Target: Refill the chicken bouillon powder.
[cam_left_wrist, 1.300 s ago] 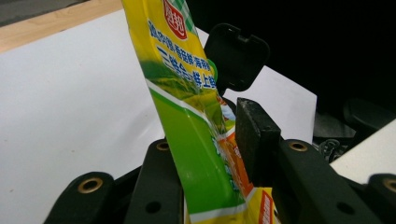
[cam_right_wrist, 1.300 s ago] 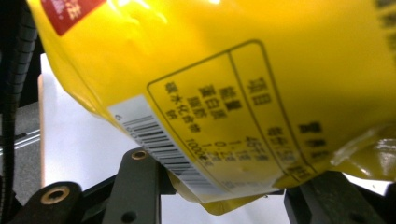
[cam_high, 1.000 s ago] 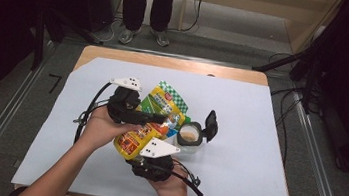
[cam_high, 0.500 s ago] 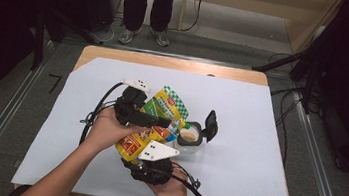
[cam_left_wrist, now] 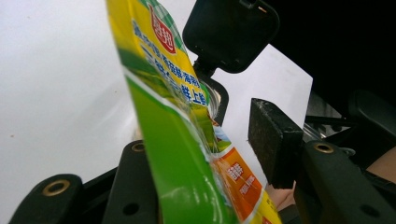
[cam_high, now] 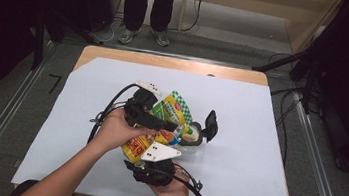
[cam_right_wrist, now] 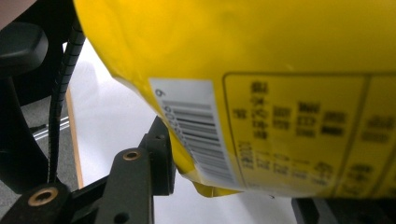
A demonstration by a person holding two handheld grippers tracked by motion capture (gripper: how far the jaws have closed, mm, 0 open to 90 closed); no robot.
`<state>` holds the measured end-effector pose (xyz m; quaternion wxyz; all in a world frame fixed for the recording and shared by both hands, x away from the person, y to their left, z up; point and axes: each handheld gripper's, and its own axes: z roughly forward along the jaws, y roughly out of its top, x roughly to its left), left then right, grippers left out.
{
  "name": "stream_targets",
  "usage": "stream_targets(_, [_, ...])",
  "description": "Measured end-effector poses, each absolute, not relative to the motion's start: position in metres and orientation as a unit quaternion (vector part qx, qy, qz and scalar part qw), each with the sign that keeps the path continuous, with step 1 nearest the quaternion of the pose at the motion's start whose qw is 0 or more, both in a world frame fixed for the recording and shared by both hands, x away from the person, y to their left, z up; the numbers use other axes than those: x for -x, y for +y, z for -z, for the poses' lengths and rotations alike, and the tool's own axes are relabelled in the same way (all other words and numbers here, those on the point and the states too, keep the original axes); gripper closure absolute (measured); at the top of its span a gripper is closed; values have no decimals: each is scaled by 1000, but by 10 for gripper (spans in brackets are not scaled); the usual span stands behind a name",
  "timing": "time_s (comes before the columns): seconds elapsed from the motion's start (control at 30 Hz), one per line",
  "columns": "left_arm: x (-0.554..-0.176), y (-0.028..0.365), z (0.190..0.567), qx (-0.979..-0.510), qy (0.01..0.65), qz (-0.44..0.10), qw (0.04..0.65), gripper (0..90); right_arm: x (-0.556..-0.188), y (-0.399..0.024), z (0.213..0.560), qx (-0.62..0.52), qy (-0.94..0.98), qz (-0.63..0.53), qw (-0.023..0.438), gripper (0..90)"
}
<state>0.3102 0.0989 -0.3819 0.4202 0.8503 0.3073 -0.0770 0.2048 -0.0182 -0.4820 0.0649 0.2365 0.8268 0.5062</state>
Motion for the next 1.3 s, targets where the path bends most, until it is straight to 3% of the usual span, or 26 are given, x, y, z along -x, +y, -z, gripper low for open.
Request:
stream_targets(0.17, [-310, 92, 383, -854, 304, 81, 414, 580, -204, -17, 485, -245, 828, -501, 58, 521])
stream_targets(0.43, [-312, 93, 381, -854, 315, 81, 406, 574, -207, -21, 480, -249, 820, -512, 51, 598])
stream_targets(0.8, [-314, 90, 376, -861, 316, 84, 390, 543, -207, -22, 473, -255, 810, -527, 36, 564])
stream_targets(1.03, [-314, 89, 375, -861, 315, 81, 390, 544, -207, -22, 473, -252, 813, -524, 47, 607])
stream_targets(1.3, [-314, 88, 376, -863, 312, 83, 388, 494, -210, -24, 471, -273, 799, -535, 30, 606])
